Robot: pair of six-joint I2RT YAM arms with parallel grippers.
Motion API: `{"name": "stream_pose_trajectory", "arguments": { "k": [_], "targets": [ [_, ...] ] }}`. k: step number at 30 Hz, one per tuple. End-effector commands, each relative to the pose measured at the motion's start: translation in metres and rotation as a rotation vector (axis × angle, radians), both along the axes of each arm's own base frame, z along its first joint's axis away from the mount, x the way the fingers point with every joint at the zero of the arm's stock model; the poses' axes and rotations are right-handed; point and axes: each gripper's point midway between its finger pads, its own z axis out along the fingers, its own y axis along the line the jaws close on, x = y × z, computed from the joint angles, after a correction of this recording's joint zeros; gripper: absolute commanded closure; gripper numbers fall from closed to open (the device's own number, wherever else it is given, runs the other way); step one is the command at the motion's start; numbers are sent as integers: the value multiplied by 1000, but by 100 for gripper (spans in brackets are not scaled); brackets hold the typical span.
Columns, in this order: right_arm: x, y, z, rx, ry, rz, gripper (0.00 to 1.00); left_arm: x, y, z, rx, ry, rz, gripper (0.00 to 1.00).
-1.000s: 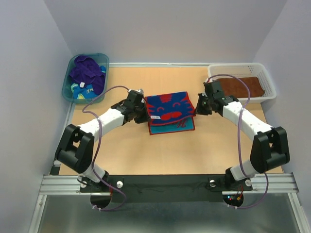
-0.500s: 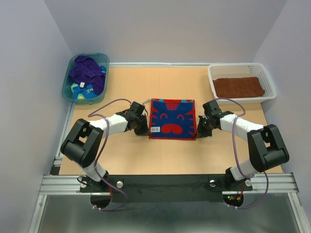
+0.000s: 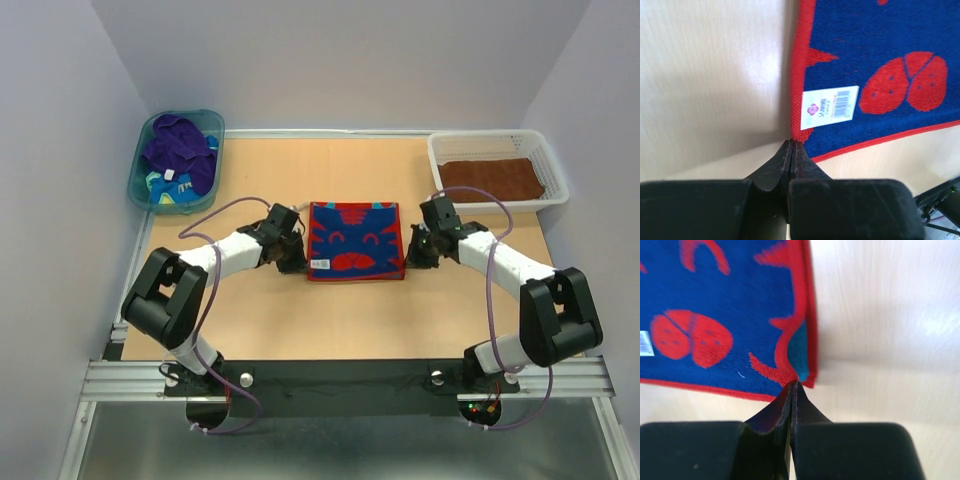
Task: Fold and stack the towels
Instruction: Fold the towel
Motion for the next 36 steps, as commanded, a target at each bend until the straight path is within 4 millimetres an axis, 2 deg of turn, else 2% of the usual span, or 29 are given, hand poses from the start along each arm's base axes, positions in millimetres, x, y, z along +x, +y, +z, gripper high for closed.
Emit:
{"name": "stream_pose_trajectory", "arguments": {
  "k": [1,2,3,5,6,7,8,9,10,11,12,13,14,15,16,17,18,19,20,22,25,28,29,30,31,33,34,35,36],
  "targets": [
    [44,-8,50,-75,-164,-3,99,32,-13,53,-27,-131,-5,100],
    [57,-9,62,-92,-201,-12,100,40,-13,53,-19,-130,-4,100],
    [64,-12,66,-117,-217,-8,99,52,-20,66,-37,-159,-17,100],
    [80,-12,72,-134,-235,-6,100,66,-20,70,-20,-151,-22,100],
    [96,-10,90,-131,-281,-6,99,87,-22,92,-31,-206,-7,100],
    [106,-10,100,-136,-308,-11,100,94,-19,99,-15,-218,-8,100],
    [116,-11,99,-150,-310,-13,99,106,-17,103,-8,-230,4,100],
    [126,-12,107,-157,-331,-20,100,125,-20,127,-28,-285,15,100],
    [146,-10,131,-157,-395,-35,100,138,-12,137,-28,-303,37,100],
    [155,-11,139,-164,-415,-42,100,149,-11,138,-26,-306,42,100],
    [170,-14,137,-178,-415,-50,99,169,-13,167,-55,-368,54,100],
    [188,-13,162,-168,-478,-66,99,182,-7,177,-58,-391,70,100],
    [201,-14,175,-165,-511,-76,100,194,-5,176,-46,-398,69,100],
    [216,-17,169,-179,-510,-82,99,211,-8,207,-73,-470,76,100],
    [227,-19,175,-179,-530,-90,100,221,-7,215,-75,-490,80,100],
    [245,-18,201,-167,-594,-105,100,234,-3,212,-69,-492,89,100],
    [255,-22,207,-172,-613,-115,99,242,-5,219,-83,-510,82,100],
    [268,-23,200,-174,-610,-118,100,253,-7,244,-110,-565,84,100],
    [279,-25,219,-167,-653,-130,100,264,-7,236,-111,-555,87,100],
    [292,-23,212,-167,-654,-116,100,276,-14,244,-140,-583,69,100],
    [294,-19,210,-159,-655,-91,99,277,-22,235,-173,-564,42,100],
    [283,-19,181,-172,-592,-64,99,267,-24,206,-177,-495,32,100],
    [279,-20,174,-176,-576,-59,99,262,-23,206,-184,-492,31,100],
    [269,-21,163,-180,-546,-51,99,253,-23,186,-180,-441,26,100],
    [264,-21,159,-176,-535,-43,100,247,-22,180,-182,-423,28,100],
    [251,-21,158,-164,-521,-37,99,235,-20,180,-194,-407,35,100],
    [240,-19,144,-151,-483,-23,100,223,-17,161,-184,-364,38,100],
    [233,-18,138,-144,-465,-14,100,215,-16,167,-194,-367,41,100],
    [226,-17,133,-136,-451,-6,100,208,-15,161,-190,-352,41,100]
  ]
}}
